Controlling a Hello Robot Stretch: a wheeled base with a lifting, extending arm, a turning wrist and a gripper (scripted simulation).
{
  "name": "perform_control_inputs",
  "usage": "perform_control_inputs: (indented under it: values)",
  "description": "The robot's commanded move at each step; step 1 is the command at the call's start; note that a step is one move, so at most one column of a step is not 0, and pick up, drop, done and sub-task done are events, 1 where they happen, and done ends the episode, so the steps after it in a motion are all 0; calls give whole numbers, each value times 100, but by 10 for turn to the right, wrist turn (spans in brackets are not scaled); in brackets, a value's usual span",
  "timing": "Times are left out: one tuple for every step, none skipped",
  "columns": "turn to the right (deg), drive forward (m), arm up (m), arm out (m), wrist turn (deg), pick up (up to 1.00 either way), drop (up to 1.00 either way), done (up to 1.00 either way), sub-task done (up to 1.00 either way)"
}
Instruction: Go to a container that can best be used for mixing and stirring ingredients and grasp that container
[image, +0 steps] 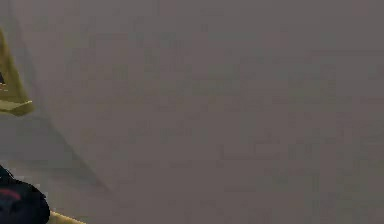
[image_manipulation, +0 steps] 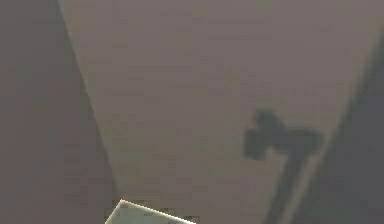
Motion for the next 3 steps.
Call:
perform_control_inputs:
  values:
    - [0,50,0,0,0,0,0,0,0]
    - [-450,0,0,0,0,0,0,0,0]
    - [-420,0,0,0,0,0,0,0,0]
